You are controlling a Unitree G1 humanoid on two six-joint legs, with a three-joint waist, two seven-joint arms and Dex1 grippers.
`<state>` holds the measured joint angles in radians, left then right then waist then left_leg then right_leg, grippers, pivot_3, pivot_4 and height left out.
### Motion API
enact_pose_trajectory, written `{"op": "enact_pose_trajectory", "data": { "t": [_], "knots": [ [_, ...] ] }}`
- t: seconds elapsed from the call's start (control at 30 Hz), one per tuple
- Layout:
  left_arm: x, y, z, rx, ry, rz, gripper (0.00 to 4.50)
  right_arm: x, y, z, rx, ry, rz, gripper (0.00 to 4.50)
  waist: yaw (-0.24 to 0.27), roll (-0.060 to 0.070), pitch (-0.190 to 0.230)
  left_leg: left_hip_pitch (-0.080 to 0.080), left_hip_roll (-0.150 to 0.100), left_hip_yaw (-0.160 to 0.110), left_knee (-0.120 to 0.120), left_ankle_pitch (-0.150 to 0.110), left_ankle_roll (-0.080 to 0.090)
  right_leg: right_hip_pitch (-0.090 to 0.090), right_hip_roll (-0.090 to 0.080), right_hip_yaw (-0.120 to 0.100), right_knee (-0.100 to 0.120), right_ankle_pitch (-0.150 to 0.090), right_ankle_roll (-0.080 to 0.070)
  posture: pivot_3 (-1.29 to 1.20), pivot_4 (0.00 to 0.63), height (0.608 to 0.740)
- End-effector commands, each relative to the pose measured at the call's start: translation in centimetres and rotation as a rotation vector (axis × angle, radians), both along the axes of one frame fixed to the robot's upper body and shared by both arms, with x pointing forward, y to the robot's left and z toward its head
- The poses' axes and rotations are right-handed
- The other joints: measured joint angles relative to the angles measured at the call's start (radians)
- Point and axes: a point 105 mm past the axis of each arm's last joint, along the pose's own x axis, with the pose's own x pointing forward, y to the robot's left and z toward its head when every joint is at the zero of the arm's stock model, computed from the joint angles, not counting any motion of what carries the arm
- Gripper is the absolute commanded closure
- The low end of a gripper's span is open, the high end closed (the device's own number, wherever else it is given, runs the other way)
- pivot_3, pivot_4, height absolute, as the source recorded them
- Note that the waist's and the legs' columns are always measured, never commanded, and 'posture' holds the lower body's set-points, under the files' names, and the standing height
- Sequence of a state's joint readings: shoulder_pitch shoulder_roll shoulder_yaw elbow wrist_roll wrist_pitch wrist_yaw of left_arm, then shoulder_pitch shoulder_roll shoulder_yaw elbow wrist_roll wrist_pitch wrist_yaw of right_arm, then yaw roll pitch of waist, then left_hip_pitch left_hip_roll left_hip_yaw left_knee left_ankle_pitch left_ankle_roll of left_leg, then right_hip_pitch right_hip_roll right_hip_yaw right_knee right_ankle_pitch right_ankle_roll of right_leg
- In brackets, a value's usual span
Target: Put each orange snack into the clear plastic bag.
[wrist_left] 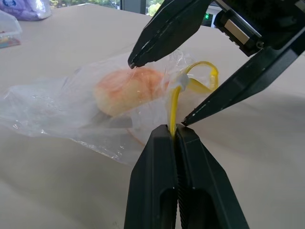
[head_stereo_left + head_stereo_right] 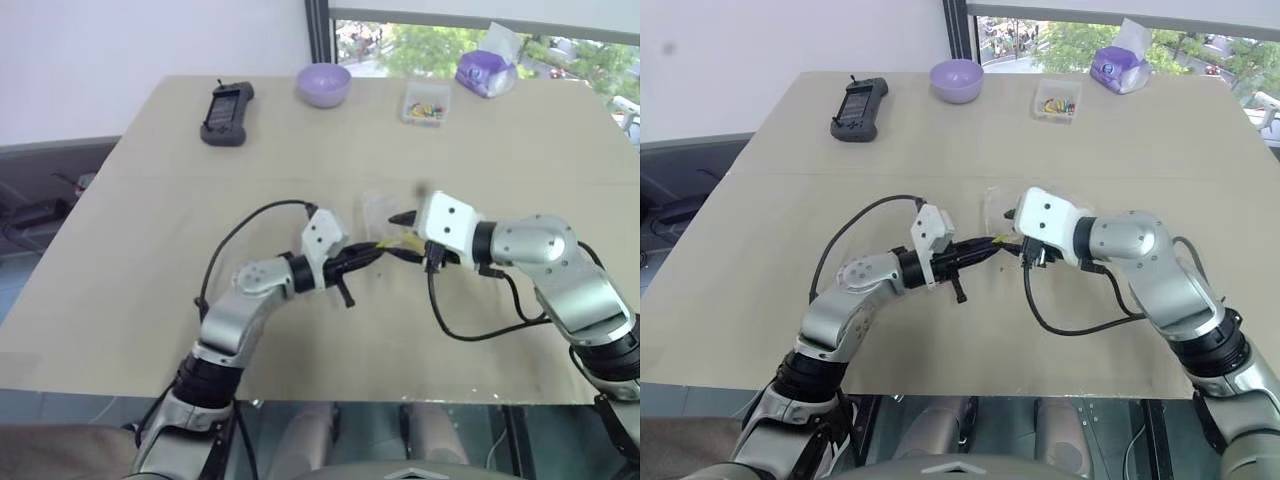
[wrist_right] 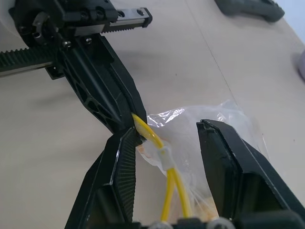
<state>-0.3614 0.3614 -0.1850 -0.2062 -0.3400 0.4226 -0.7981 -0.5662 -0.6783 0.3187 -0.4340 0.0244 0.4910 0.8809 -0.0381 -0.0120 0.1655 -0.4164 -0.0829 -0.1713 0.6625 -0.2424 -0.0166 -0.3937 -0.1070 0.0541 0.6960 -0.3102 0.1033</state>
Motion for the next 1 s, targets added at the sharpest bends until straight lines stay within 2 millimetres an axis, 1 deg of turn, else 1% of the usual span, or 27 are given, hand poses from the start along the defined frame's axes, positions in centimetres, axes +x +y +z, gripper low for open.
{"op": "enact_pose_trajectory", "data": {
  "t": [0.03, 0.17, 0.2, 0.23, 0.27, 0.37, 0.8, 0.87, 0.93, 0.97, 1.0],
  "knots": [
    [-0.38, 0.28, 1.69, -0.041, -0.04, 0.007, 4.5, -0.02, -0.17, 1.12, -0.013, -0.107, 0.003, 2.28, 0.0, 0.0, 0.0, 0.0, 0.0, 0.0, 0.0, 0.0, 0.0, 0.0, 0.0, 0.0, 0.0, 0.0, 0.0, 0.0, 0.15, 0.74],
    [-0.53, 0.31, 1.65, -0.041, -0.028, 0.013, 4.5, -0.4, -0.56, 0.42, -0.053, -0.125, 0.009, 2.28, 0.001, 0.0, 0.0, 0.0, 0.0, 0.0, 0.0, 0.0, 0.0, 0.0, 0.0, 0.0, 0.0, 0.0, 0.0, 0.0, 0.15, 0.74],
    [-0.58, 0.33, 1.63, -0.041, -0.026, 0.014, 4.5, -0.48, -0.6, 0.34, -0.053, -0.125, 0.009, 2.77, 0.001, 0.0, 0.0, 0.0, 0.0, 0.0, 0.0, 0.0, 0.0, 0.0, 0.0, 0.0, 0.0, 0.0, 0.0, 0.0, 0.15, 0.74],
    [-0.65, 0.37, 1.61, -0.04, -0.025, 0.014, 4.5, -0.57, -0.6, 0.3, -0.052, -0.125, 0.011, 2.8, 0.0, 0.0, 0.0, 0.0, 0.0, 0.0, 0.0, 0.0, 0.0, 0.0, 0.0, 0.0, 0.0, 0.0, 0.0, 0.0, 0.15, 0.74],
    [-0.64, 0.41, 1.63, -0.04, -0.024, 0.016, 4.5, -0.6, -0.62, 0.33, -0.05, -0.126, 0.011, 3.04, -0.001, 0.0, 0.0, 0.0, 0.0, 0.0, 0.0, 0.0, 0.0, 0.0, 0.0, 0.0, 0.0, 0.0, 0.0, 0.0, 0.15, 0.74],
    [-0.62, 0.54, 1.67, -0.038, -0.021, 0.021, 4.5, -0.51, -0.48, 0.78, -0.032, -0.136, 0.008, 4.48, -0.001, 0.0, 0.0, 0.0, 0.0, 0.0, 0.0, 0.0, 0.0, 0.0, 0.0, 0.0, 0.0, 0.0, 0.0, 0.0, 0.15, 0.74],
    [-0.98, 0.47, 1.45, -0.032, -0.006, 0.014, 4.5, -0.64, 0.05, 0.9, -0.019, -0.128, 0.014, 4.48, 0.0, 0.0, 0.0, 0.0, 0.0, 0.0, 0.0, 0.0, 0.0, 0.0, 0.0, 0.0, 0.0, 0.0, 0.0, 0.0, 0.15, 0.74],
    [-0.97, 0.46, 1.42, -0.032, -0.004, 0.015, 4.5, -0.61, 0.02, 0.93, -0.017, -0.129, 0.011, 3.9, 0.0, 0.0, 0.0, 0.0, 0.0, 0.0, 0.0, 0.0, 0.0, 0.0, 0.0, 0.0, 0.0, 0.0, 0.0, 0.0, 0.15, 0.74],
    [-0.99, 0.47, 1.38, -0.033, -0.002, 0.016, 4.5, -0.53, 0.06, 1.07, -0.011, -0.138, 0.008, 3.09, 0.0, 0.0, 0.0, 0.0, 0.0, 0.0, 0.0, 0.0, 0.0, 0.0, 0.0, 0.0, 0.0, 0.0, 0.0, 0.0, 0.15, 0.74],
    [-1.02, 0.48, 1.37, -0.033, -0.002, 0.017, 4.5, -0.57, 0.13, 1.06, -0.012, -0.138, 0.012, 2.82, 0.0, 0.0, 0.0, 0.0, 0.0, 0.0, 0.0, 0.0, 0.0, 0.0, 0.0, 0.0, 0.0, 0.0, 0.0, 0.0, 0.15, 0.74],
    [-1.05, 0.48, 1.36, -0.033, -0.001, 0.016, 4.5, -0.62, 0.2, 1.06, -0.013, -0.138, 0.017, 2.82, 0.0, 0.0, 0.0, 0.0, 0.0, 0.0, 0.0, 0.0, 0.0, 0.0, 0.0, 0.0, 0.0, 0.0, 0.0, 0.0, 0.15, 0.74]
  ]
}}
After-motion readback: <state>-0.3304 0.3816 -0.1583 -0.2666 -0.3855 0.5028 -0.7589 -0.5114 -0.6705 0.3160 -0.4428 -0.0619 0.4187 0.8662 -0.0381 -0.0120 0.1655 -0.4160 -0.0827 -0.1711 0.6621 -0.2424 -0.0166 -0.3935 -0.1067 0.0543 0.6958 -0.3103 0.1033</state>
